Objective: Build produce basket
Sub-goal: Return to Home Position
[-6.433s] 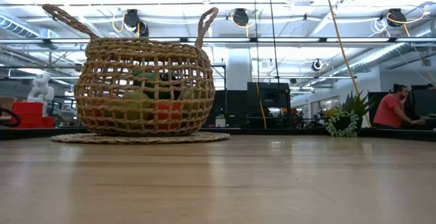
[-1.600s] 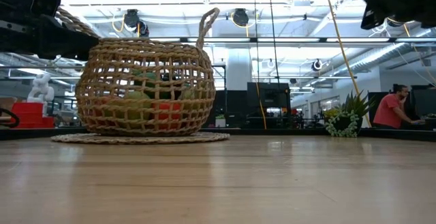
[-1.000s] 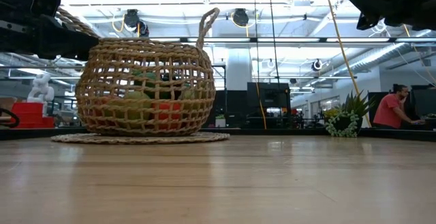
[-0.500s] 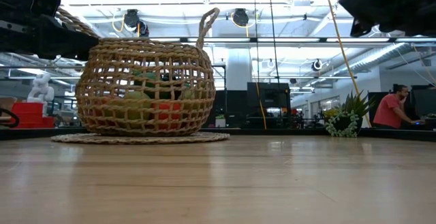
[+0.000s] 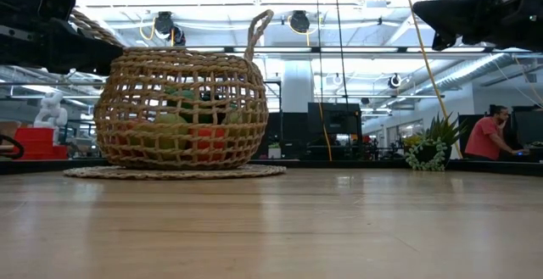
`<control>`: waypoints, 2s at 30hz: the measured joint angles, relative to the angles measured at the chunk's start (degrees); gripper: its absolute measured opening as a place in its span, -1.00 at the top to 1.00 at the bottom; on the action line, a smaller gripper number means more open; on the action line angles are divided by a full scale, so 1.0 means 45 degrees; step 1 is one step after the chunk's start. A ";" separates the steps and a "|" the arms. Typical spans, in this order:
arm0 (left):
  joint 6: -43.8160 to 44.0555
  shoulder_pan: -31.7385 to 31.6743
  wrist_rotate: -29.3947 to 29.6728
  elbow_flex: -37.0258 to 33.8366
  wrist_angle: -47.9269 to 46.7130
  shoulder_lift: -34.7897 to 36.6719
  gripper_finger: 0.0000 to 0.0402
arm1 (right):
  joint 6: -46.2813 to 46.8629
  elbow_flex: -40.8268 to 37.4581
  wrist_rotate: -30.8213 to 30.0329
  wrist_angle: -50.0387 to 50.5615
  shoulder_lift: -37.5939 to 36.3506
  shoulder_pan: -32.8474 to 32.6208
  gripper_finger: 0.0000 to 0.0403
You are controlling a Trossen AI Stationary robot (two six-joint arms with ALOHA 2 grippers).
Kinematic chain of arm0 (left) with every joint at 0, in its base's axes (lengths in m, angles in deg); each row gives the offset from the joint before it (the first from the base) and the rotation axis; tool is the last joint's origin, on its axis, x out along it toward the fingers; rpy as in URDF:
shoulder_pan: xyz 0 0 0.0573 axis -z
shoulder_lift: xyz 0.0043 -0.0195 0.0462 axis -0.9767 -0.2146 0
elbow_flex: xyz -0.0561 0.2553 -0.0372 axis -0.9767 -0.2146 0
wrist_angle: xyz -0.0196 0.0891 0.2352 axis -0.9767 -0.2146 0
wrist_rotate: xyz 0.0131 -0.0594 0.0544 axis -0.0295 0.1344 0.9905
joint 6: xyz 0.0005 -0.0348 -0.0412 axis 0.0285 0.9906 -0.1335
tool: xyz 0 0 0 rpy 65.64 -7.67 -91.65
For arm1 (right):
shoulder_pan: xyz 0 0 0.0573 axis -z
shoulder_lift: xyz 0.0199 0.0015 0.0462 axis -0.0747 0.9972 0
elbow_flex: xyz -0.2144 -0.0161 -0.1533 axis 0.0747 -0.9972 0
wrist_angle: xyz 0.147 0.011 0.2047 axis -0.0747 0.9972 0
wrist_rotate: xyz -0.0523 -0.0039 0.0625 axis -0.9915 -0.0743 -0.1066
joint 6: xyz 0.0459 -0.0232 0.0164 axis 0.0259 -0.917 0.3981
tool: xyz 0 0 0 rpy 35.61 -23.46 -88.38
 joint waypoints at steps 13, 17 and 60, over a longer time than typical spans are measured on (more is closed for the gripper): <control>-0.0005 0.0000 -0.0005 0.0000 -0.0002 0.0000 0.95 | 0.0257 0.0000 -0.0024 0.1001 -0.0148 0.0832 1.00; -0.0005 0.0000 -0.0005 0.0000 -0.0002 0.0000 0.95 | 0.0557 0.0000 -0.0019 0.1805 -0.0750 0.0954 1.00; -0.0005 0.0003 -0.0005 0.0000 -0.0002 0.0000 0.95 | 0.1192 -0.0005 0.0062 0.6578 -0.3736 0.0944 1.00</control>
